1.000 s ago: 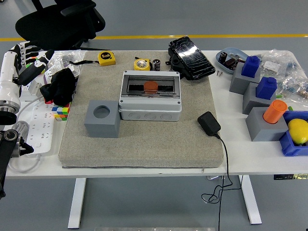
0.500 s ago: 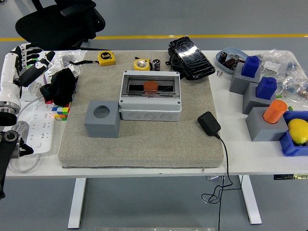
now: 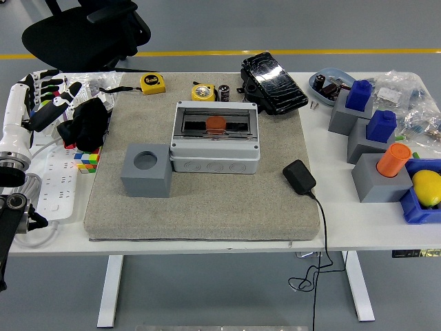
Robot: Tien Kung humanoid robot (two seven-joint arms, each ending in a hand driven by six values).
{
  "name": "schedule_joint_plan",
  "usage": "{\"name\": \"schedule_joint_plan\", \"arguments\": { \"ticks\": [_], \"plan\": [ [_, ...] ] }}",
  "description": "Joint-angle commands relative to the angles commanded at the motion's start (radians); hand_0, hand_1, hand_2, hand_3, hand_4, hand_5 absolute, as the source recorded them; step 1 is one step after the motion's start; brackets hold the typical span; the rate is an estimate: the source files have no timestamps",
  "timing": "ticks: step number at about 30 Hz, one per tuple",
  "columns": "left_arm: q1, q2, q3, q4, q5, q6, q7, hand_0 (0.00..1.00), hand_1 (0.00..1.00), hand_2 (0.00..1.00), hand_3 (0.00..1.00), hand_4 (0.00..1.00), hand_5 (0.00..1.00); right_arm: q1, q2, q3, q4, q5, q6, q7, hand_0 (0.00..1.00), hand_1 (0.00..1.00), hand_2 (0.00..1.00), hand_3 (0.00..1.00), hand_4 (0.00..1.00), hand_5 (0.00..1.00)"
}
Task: Fetch the battery,place it into the box,close the lid of the box
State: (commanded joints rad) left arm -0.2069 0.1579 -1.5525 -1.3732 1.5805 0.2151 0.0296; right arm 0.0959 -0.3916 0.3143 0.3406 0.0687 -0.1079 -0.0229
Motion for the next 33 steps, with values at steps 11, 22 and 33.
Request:
{"name": "schedule_joint_plan", "arguments": {
  "ticks": [11, 22, 33],
  "plan": [
    [0.009, 0.000, -0.004, -0.016, -0.004, -0.001, 0.001, 0.697, 0.731, 0.693, 0.745, 0.998, 0.565, 0.008, 0.006, 0.003, 0.001, -0.002, 0.000, -0.001, 0.580, 0.629, 0.659, 0.554, 0.945, 0.498],
    [0.013, -0.002, -0.004, -0.022, -0.002, -0.006, 0.001, 0.697, 0.731, 0.693, 0.748, 0.998, 0.564, 0.003, 0.013, 0.013, -0.002, 0.000, -0.002, -0.001, 0.579, 0.630, 0.659, 0.554, 0.945, 0.500],
    [0.042, -0.001, 0.009, -0.027, -0.001, -0.010, 0.006, 0.695, 0.729, 0.693, 0.748, 0.998, 0.564, 0.000, 0.035, -0.027, -0.016, 0.036, -0.004, -0.004, 0.580, 0.631, 0.659, 0.554, 0.944, 0.500]
  ]
}}
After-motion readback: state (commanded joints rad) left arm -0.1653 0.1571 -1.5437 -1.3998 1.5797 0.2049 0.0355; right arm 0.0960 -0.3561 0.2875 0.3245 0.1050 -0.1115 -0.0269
